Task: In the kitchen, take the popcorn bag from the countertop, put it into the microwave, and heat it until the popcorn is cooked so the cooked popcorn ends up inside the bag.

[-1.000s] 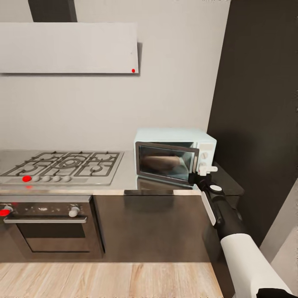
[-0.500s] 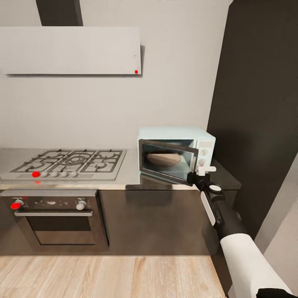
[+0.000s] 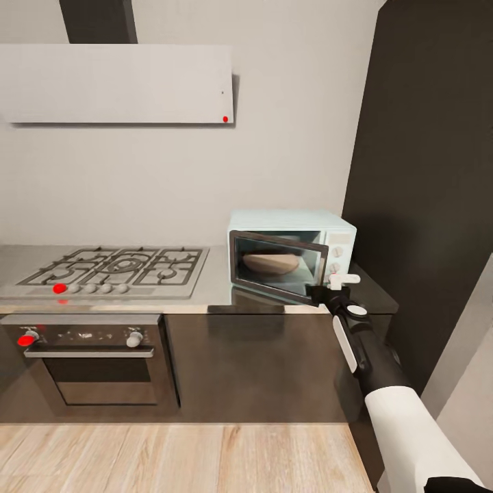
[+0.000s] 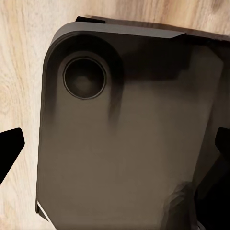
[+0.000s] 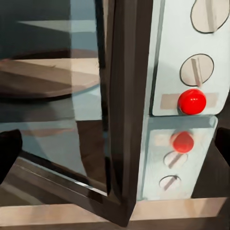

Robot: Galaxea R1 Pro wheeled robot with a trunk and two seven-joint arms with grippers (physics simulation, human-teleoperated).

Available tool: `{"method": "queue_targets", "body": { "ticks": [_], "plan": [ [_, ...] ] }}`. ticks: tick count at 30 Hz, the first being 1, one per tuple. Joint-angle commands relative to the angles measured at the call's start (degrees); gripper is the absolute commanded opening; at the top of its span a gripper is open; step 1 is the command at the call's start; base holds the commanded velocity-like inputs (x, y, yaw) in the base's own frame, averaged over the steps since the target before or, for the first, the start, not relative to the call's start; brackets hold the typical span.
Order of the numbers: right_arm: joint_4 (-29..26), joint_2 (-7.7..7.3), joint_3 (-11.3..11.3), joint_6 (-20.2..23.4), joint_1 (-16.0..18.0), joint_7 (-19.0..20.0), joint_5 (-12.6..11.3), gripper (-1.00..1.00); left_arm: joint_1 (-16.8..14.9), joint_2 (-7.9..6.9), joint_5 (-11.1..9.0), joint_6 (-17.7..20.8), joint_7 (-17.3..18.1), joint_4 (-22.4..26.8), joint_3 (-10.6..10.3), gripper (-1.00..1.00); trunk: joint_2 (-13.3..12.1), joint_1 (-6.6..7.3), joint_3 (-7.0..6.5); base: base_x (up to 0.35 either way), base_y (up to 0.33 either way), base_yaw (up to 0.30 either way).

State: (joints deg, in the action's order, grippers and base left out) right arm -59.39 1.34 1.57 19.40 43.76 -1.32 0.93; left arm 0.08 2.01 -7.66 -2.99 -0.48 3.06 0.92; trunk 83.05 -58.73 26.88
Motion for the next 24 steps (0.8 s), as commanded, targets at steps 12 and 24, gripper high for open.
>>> {"method": "queue_targets", "body": {
  "ticks": [12, 24],
  "plan": [
    [6.49, -4.41, 0.47, 4.05, 0.04, 0.07, 2.69, 1.00, -0.01, 0.01, -0.17, -0.15, -0.05, 0.02, 0.05, 1.00, 0.03, 0.00, 0.05, 0.000, 0.000, 0.000],
    [2.76, -5.73, 5.01, 3.99, 0.01, -0.35, 3.02, 1.00, -0.01, 0.01, -0.16, -0.16, -0.05, 0.10, -0.04, 1.00, 0.03, 0.00, 0.05, 0.000, 0.000, 0.000]
  ]
}}
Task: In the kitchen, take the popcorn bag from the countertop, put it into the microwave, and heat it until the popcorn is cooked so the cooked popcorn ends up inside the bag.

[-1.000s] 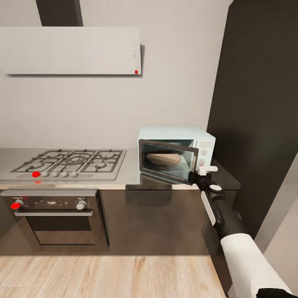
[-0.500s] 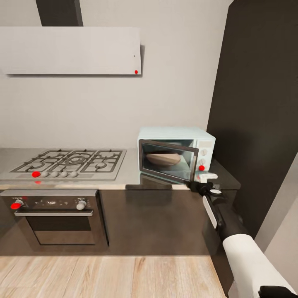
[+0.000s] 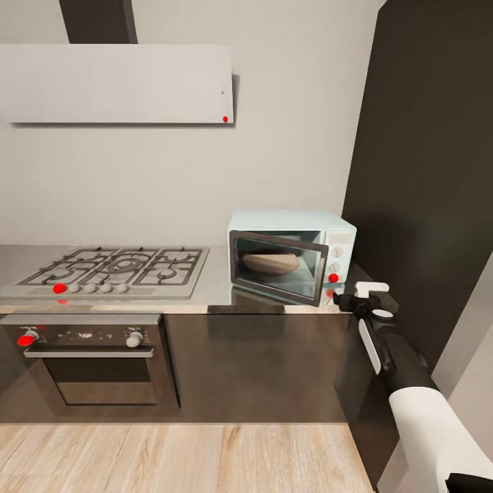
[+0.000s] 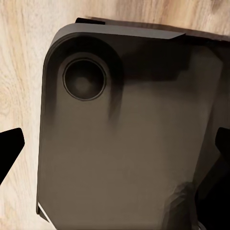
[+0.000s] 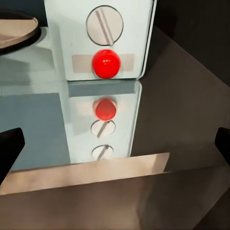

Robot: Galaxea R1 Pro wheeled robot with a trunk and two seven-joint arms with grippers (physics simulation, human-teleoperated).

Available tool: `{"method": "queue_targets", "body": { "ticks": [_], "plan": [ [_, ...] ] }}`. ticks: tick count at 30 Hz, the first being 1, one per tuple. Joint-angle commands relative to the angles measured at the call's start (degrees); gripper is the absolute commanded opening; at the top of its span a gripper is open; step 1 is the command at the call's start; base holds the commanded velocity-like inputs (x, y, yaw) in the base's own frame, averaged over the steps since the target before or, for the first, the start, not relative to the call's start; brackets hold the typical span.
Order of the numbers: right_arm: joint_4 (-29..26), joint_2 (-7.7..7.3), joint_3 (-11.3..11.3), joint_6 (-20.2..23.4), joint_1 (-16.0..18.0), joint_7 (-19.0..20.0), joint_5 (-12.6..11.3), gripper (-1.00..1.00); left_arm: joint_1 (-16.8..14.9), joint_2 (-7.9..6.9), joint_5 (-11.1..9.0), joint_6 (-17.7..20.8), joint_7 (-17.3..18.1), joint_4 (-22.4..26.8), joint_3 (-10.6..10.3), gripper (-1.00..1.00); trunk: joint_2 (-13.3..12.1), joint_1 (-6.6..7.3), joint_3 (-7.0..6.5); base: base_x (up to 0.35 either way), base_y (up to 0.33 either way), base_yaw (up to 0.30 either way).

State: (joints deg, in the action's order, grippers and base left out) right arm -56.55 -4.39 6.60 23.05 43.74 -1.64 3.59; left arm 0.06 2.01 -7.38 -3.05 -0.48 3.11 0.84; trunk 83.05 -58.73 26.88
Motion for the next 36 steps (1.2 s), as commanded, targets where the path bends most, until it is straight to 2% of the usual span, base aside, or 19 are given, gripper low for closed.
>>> {"method": "queue_targets", "body": {
  "ticks": [1, 7, 21, 30, 36],
  "plan": [
    [-0.10, 0.00, -0.02, 0.44, 0.03, -0.03, 0.37, 1.00, 0.02, 0.02, -0.44, -0.11, -0.05, 0.05, 0.04, 1.00, 0.03, 0.00, 0.05, 0.000, 0.000, 0.000],
    [-0.16, 0.01, -0.01, 0.03, 0.03, 0.03, 0.35, 1.00, 0.02, 0.25, -0.33, -0.11, -0.05, 0.15, 0.00, 1.00, 0.03, 0.00, 0.05, 0.022, 0.000, 0.000],
    [-0.30, 0.08, -0.01, -0.27, 0.04, -0.25, 0.11, 1.00, 0.03, 0.28, -0.27, -0.11, -0.05, 0.05, -0.23, 1.00, 0.03, 0.00, 0.05, 0.285, 0.000, 0.000],
    [-0.23, 0.10, -0.04, -2.75, 0.03, 0.87, -0.08, 1.00, 0.00, 0.35, -0.27, -0.11, -0.05, 0.05, -0.21, 1.00, 0.03, 0.00, 0.05, 0.027, 0.000, 0.000],
    [-0.15, 0.40, -0.18, -2.42, 0.03, 10.41, -0.14, 1.00, 0.02, 0.37, -0.27, -0.11, -0.04, 0.05, -0.23, 1.00, 0.03, 0.00, 0.05, 0.000, 0.000, 0.000]
  ]
}}
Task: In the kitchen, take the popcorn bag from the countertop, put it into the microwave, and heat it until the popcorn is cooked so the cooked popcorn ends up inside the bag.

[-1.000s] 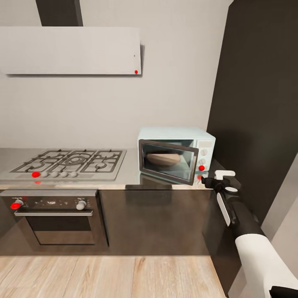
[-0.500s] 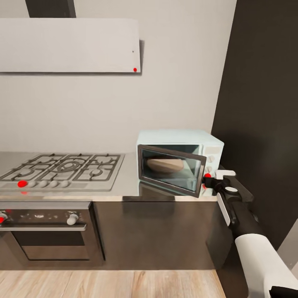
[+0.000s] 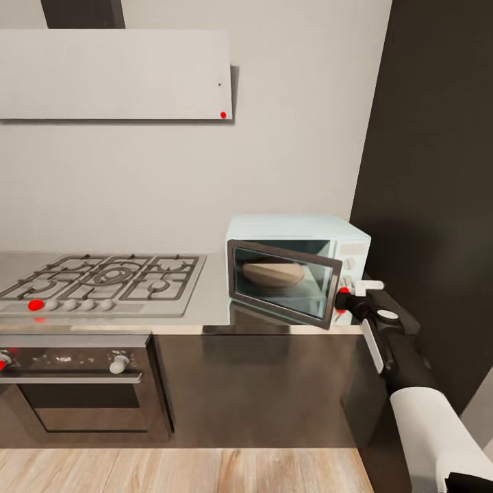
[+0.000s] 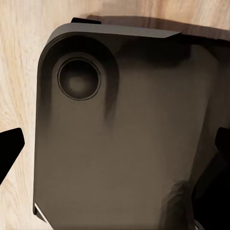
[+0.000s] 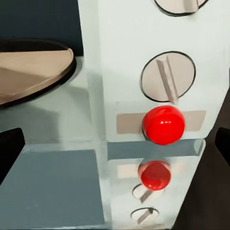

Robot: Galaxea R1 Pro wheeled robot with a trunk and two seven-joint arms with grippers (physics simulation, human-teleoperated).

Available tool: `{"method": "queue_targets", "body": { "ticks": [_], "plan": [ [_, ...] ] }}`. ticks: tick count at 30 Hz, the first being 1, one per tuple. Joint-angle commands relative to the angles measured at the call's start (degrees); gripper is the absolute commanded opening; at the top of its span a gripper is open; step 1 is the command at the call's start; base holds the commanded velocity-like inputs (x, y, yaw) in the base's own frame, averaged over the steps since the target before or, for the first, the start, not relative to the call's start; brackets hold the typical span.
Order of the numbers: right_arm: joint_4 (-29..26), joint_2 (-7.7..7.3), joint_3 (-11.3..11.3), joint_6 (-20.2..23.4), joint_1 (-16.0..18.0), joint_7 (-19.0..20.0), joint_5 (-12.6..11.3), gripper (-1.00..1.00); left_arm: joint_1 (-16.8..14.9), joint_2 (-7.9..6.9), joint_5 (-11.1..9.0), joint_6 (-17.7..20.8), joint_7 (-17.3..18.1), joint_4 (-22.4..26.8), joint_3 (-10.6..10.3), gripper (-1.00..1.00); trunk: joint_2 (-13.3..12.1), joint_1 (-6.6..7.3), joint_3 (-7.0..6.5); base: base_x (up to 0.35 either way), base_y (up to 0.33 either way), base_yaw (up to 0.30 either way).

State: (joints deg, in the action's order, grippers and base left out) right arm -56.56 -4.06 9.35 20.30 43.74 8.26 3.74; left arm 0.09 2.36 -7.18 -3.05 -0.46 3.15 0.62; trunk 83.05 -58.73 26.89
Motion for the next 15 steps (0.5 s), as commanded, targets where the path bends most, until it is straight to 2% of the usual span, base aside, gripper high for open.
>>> {"method": "queue_targets", "body": {
  "ticks": [1, 4, 7, 10, 15],
  "plan": [
    [-0.14, -0.02, -2.93, 0.50, 0.03, 2.62, -0.28, 1.00, -0.01, 0.02, -0.46, -0.11, -0.06, 0.02, 0.00, 1.00, 0.03, 0.00, 0.04, 0.000, 0.000, 0.000],
    [-0.17, -0.19, -2.88, 0.78, 0.03, 6.29, 0.17, 1.00, -0.03, 0.00, -0.45, -0.11, 0.00, 0.02, 0.00, 1.00, 0.03, 0.00, 0.04, 0.000, 0.000, 0.000],
    [-0.40, -0.20, -2.93, 1.75, 0.04, 7.27, 0.24, 1.00, -0.02, -0.11, -0.46, -0.12, 0.20, 0.02, -0.06, 1.00, 0.03, 0.00, 0.04, 0.000, 0.000, 0.000],
    [-3.54, 0.26, -3.05, 7.53, 0.03, 7.92, -0.24, 1.00, 0.00, -0.15, -0.46, -0.18, 0.48, 0.02, -0.09, 1.00, 0.03, 0.00, 0.04, 0.000, 0.000, 0.000],
    [-4.74, 0.15, -3.10, 11.56, 0.04, 10.43, -0.30, 1.00, -0.02, -0.10, -0.46, -0.20, 0.55, 0.02, -0.09, 1.00, 0.03, 0.00, 0.04, 0.000, 0.000, 0.000]
  ]
}}
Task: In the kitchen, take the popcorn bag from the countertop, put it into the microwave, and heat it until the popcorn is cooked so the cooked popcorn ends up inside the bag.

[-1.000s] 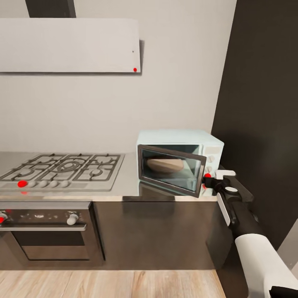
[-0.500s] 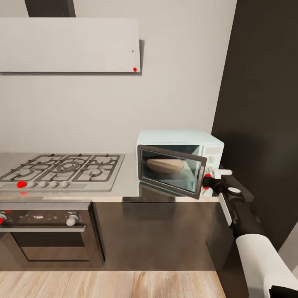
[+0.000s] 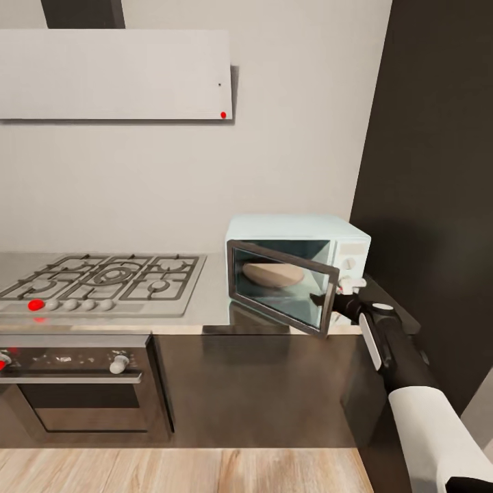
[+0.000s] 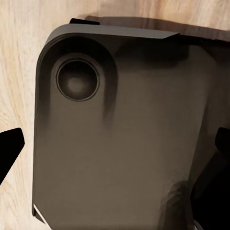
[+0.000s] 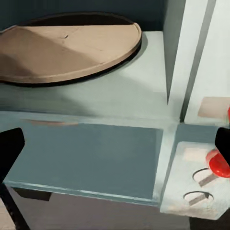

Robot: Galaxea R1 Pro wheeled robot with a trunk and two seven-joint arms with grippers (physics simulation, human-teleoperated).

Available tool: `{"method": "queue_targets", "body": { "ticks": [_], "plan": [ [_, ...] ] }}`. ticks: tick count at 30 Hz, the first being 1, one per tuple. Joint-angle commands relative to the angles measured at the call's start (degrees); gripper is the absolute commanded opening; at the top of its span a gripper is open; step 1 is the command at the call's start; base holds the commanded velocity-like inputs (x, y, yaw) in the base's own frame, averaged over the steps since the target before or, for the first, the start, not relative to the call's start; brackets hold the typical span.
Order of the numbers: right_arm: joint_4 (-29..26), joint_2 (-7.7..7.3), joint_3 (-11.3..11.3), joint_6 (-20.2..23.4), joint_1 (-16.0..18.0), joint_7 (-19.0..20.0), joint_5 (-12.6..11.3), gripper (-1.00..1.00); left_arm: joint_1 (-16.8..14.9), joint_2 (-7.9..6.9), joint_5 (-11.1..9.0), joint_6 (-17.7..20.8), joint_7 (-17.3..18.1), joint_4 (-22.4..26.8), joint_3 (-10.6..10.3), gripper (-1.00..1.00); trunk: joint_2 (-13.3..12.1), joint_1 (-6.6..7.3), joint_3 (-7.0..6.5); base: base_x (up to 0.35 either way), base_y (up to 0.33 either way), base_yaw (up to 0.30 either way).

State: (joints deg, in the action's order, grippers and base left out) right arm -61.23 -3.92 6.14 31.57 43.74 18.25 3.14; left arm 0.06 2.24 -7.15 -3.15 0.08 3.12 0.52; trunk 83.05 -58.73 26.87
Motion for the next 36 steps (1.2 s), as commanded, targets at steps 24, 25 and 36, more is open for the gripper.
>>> {"method": "queue_targets", "body": {
  "ticks": [24, 25, 36],
  "plan": [
    [-0.12, 0.11, -0.17, 3.02, 0.03, 4.05, 0.49, 1.00, 0.03, 0.04, -0.94, -0.01, -0.28, 0.04, 0.27, 1.00, 0.03, 0.00, 0.05, -0.193, 0.179, 0.000],
    [-0.12, -0.02, -0.15, 3.04, 0.03, 4.98, 0.44, 1.00, 0.01, 0.04, -0.94, -0.01, -0.31, 0.04, 0.27, 1.00, 0.03, 0.00, 0.05, -0.109, 0.310, 0.000],
    [-0.21, -0.54, 0.27, 3.23, 0.04, 10.62, 0.54, 1.00, -0.01, 0.04, -0.94, -0.01, -0.43, 0.04, 0.27, 1.00, 0.03, 0.00, 0.05, -0.109, 0.307, 0.000]
  ]
}}
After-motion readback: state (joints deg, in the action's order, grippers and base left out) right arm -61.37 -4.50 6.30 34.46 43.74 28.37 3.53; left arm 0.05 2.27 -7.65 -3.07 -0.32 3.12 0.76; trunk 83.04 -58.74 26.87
